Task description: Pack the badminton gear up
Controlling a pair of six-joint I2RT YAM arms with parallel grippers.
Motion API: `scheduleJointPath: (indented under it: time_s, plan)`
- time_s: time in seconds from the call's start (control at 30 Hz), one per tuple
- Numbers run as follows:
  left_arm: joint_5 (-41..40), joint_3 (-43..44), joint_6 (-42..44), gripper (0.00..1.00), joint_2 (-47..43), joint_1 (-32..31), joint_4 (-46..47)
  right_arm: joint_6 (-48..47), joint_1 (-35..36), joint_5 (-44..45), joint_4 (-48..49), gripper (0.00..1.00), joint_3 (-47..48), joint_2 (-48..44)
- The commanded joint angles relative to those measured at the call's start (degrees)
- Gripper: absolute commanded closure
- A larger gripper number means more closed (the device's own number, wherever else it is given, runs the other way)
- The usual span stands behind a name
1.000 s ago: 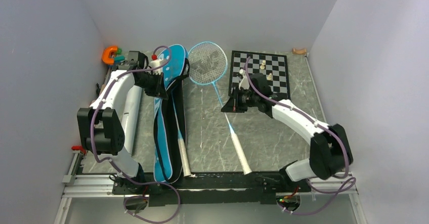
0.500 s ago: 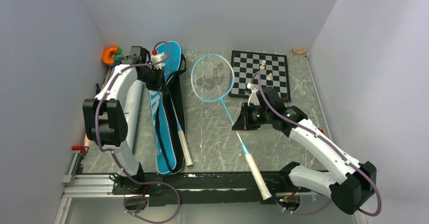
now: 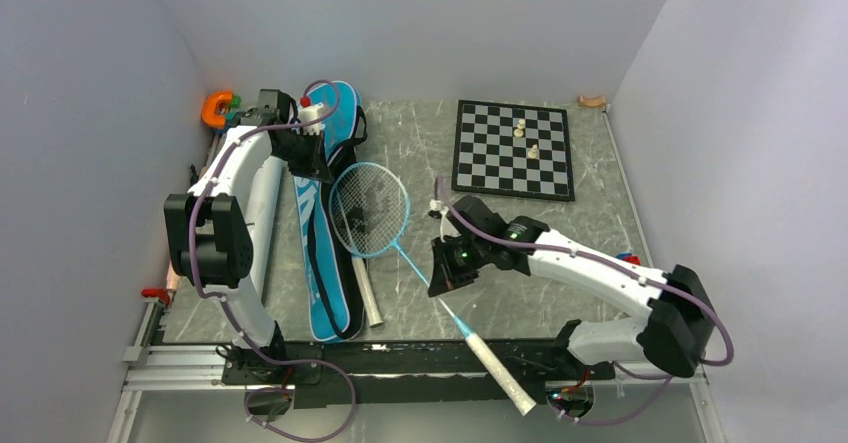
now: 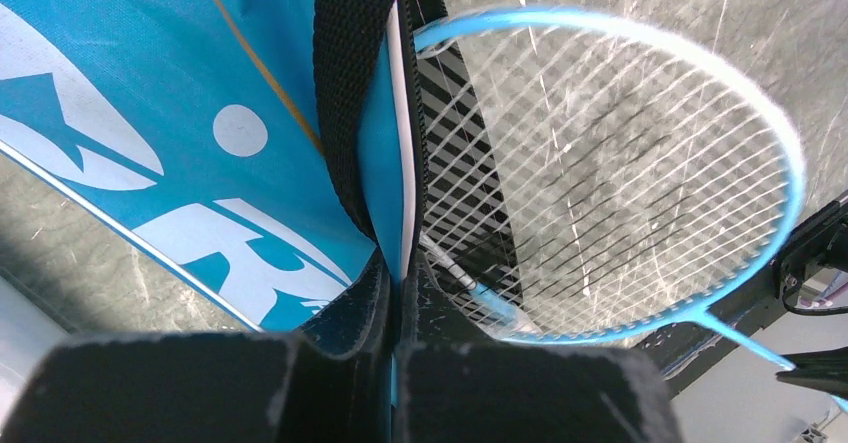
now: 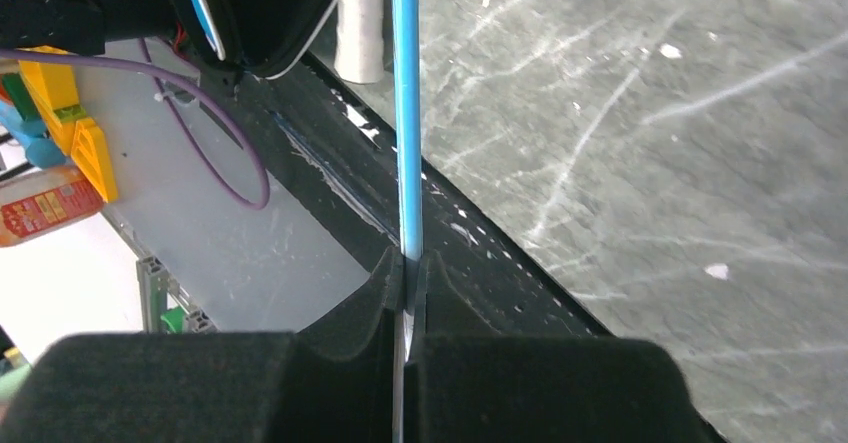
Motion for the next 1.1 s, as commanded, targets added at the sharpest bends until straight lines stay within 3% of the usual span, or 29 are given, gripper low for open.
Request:
scheduleJointPath:
  time_s: [0.0,0.43,0.77,1.07]
  plan:
    - [1.3,3.1,-0.1,1.00,-0.7,0.2,0.9,1.9,2.1,-0.5,5.9,1.00,5.2,4.6]
    - [4.0,2.5,1.7,1.00,-1.6,-0.6,-1.2,-0.4,2.9,-1.7,12.2,1.00,19.9,23.8]
    - [6.6,1.7,4.7,1.00,-2.7,-1.0,-4.4,1.3,2.6,3.6,15.5,1.00,26.7,29.9]
    - [9.6,2.3,7.1,1.00,-4.1,-3.1,-7.4,3.7,2.7,1.7,21.8,1.00,33.0,38.6]
